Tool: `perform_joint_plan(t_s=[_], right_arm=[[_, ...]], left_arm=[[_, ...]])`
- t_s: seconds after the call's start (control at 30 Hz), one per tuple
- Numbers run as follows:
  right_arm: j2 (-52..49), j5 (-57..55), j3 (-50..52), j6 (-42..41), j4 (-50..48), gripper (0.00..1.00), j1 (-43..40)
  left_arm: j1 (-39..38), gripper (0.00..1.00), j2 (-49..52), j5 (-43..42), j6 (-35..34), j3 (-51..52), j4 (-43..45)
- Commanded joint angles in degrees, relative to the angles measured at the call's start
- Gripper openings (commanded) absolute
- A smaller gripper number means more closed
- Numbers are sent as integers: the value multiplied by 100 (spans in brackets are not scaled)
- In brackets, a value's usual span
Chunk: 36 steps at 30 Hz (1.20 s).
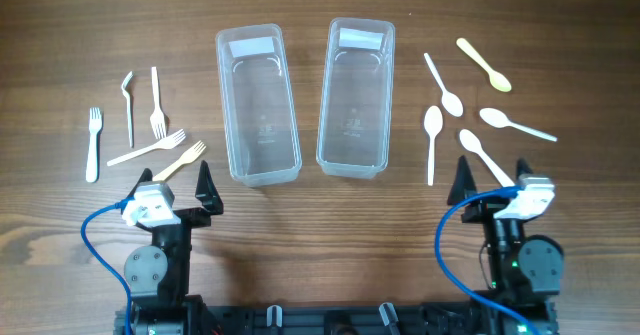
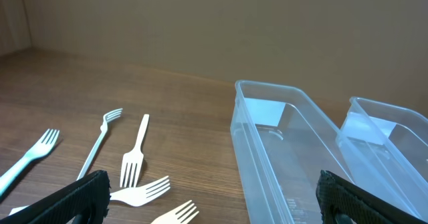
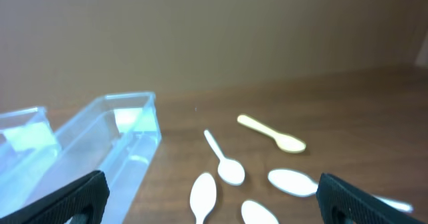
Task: Pack container
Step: 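Reach the right gripper to a white spoon and grasp it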
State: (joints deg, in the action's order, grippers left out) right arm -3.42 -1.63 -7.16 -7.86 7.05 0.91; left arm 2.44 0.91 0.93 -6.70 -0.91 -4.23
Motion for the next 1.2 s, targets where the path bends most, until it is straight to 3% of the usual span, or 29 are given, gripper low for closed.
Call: perform_joint_plan(t_s=[0.0,0.23,0.33,0.43,0.47,0.53,0.57,0.63,0.83,1.0,1.17], right_arm=[[-981,-354,-1521,-15,409,100,-20],[-5855,743,-5770,-302,3740,100,-17],[-7191,1528,-6269,-269,3912,100,-17],[-8264,1611,-6266,-262,4065,100,-11],[-8487,1611,-6255,-258,4081,92,-7],[-9130,1593,-6251,98,4085,62,107],[-9346,1502,-6251,168,4083,50,190],[-9735,1154,-6251,138,4048,42,455],[-10074,-232,-6249,-181,3950,47,905],[-10074,-354,-6225,-127,3842,47,903],[-10085,-354,-5578,-127,3121,51,898]], left_arm=[[35,100,2,-48,9,55,15],[35,100,2,-48,9,55,15],[35,100,2,-48,9,55,15],[35,100,0,-48,9,55,15],[35,100,2,-48,9,55,15],[35,100,0,-48,9,55,15],[35,100,2,-48,9,55,15],[35,100,2,-48,9,55,15],[35,100,2,-48,9,55,15],[35,100,2,-48,9,55,15],[35,100,2,-48,9,55,15]])
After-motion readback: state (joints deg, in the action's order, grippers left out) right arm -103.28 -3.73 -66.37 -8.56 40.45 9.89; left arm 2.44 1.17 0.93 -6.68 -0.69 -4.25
